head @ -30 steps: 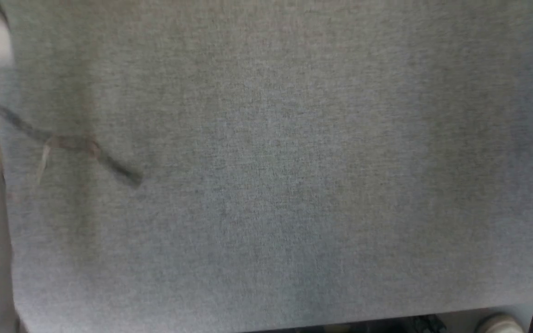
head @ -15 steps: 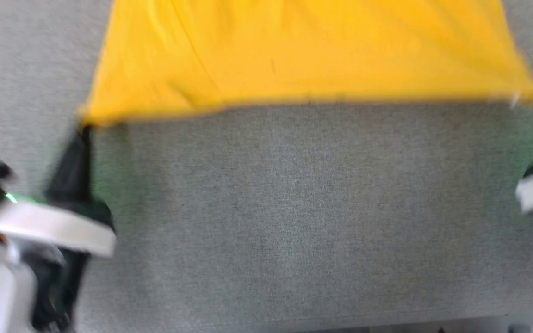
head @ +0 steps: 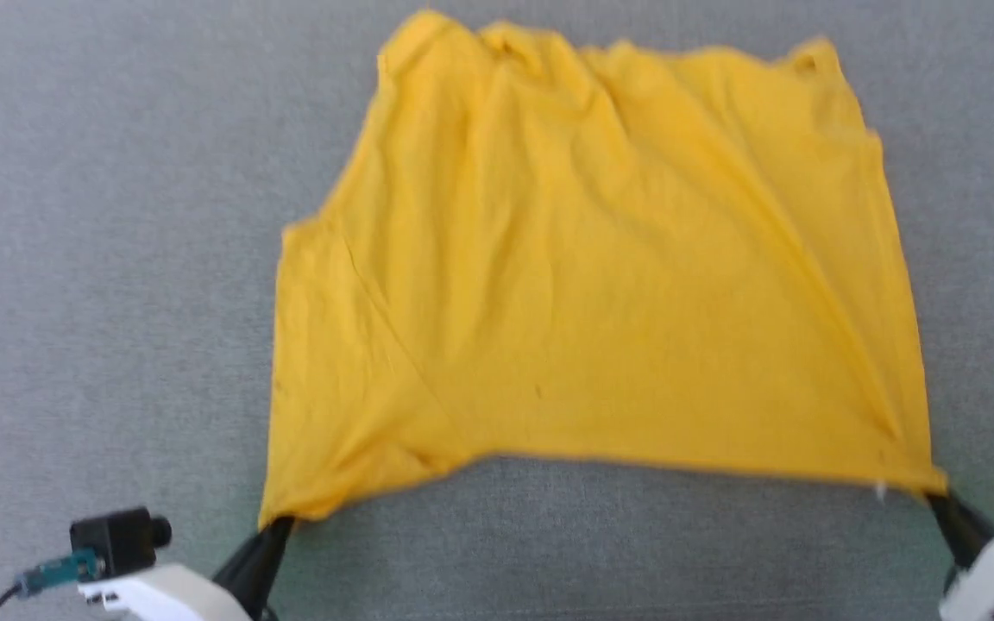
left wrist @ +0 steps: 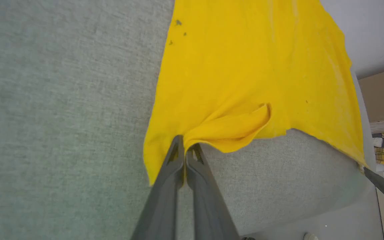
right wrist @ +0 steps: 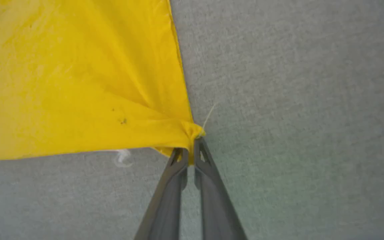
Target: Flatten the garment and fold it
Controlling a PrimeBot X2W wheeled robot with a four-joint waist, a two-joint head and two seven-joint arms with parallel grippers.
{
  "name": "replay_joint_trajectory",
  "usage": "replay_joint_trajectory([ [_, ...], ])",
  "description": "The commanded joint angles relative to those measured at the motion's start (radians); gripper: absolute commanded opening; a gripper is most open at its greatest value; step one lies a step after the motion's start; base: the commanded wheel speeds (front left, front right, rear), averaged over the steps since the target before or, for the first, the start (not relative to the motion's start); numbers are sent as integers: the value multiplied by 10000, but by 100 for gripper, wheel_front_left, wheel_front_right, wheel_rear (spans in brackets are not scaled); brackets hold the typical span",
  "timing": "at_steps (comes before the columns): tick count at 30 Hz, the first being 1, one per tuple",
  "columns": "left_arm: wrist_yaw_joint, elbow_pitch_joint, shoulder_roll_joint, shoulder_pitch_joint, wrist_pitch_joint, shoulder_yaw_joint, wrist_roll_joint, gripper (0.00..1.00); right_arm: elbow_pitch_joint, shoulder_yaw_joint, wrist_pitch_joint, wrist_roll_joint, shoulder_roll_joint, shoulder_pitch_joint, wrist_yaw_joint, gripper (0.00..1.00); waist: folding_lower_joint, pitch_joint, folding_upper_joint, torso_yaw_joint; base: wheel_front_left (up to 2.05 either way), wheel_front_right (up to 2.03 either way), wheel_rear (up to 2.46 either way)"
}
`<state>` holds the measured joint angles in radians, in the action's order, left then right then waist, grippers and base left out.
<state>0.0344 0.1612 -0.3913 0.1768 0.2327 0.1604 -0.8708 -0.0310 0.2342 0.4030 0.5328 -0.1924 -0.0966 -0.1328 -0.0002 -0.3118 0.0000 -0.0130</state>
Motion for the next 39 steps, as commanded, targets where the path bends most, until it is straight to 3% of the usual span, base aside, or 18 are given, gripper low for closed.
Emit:
replay_joint_trajectory([
  [1, 133, -8, -143, 263, 176, -29, -108, 0, -35, 166, 255, -11, -79, -363, 21, 0, 2, 924, 0, 171, 0, 0, 0],
  [8, 460, 480, -324, 1284, 756, -197, -634, 0, 221, 758, 1866, 153, 79, -1649, 21, 0, 2, 1813, 0, 218, 0, 0, 0],
  [19, 605, 1422, -529, 1662, 551, -340, -353, 0, 1228, 1129, 2108, 110, 393, -1941, 21, 0, 2, 2083, 0, 241, 0, 0, 0],
  [28, 105, 1899, -893, -452, 466, -18, 476, 0, 1656, 543, 1528, -287, 40, -284, 21, 0, 2, 943, 0, 174, 0, 0, 0],
  [39, -630, 720, -974, -3702, 249, 415, 1305, 0, 1092, -148, 878, -643, -738, 2510, 21, 0, 2, -927, 0, -226, 0, 0, 0],
])
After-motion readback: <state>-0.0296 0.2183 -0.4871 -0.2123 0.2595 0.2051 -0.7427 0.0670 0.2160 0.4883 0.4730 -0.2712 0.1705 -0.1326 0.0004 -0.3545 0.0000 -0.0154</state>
